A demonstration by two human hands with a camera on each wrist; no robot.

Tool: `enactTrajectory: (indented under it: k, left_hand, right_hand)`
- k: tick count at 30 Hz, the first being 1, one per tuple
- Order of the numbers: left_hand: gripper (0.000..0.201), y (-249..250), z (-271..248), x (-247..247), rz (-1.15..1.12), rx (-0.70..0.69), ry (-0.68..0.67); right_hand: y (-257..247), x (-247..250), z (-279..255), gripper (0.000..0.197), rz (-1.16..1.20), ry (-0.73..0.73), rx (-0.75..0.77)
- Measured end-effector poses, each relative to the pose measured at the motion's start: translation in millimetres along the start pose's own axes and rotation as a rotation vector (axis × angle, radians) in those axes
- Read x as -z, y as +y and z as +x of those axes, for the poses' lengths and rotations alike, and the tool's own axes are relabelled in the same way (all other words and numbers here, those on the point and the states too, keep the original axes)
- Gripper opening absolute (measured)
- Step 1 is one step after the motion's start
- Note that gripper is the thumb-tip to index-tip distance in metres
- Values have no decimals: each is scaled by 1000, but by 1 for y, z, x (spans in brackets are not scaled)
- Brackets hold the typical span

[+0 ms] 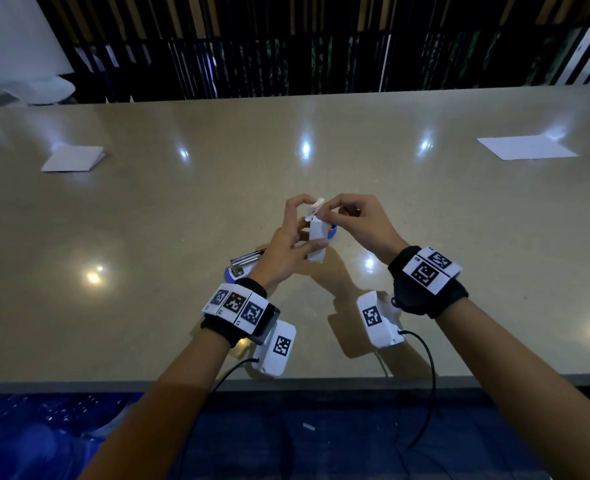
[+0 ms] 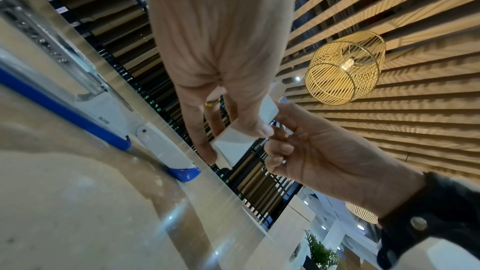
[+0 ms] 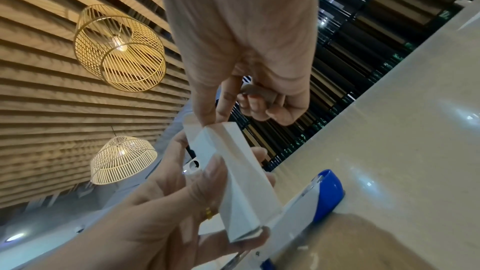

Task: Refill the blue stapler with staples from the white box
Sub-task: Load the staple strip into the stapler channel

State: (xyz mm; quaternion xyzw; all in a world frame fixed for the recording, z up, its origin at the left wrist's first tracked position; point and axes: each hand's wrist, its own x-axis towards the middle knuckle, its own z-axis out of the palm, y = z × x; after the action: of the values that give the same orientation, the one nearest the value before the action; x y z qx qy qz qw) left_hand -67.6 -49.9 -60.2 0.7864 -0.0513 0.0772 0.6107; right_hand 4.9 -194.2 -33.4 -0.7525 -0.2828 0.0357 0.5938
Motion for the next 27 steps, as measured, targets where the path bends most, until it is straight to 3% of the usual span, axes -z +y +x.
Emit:
enactTrajectory:
  k: [7,12,16,18,23,27]
  left_hand:
    - [46,8,-1,-1,-66,149,-129]
    - [25,11,0,-5,-179,214,-81]
    - [20,12,1,-7,-234,234,-73]
    - [23,13,3,-9,-153,244,-98]
    - [52,10,4,-9,6,174,-147]
    - [46,9,6,-7,-7,134,-132]
  right_hand:
    - [-1,9,-1,28,-12,44,-11]
    - [-8,14,-6,25,-19,30,-2]
    - [-9,17,-8,19,-28,30,9]
    - [-6,19,-8,18,-59,23,28]
    - [-5,21,-7,12,-46,39,31]
    - [-6,21,-7,17,-32,66,31]
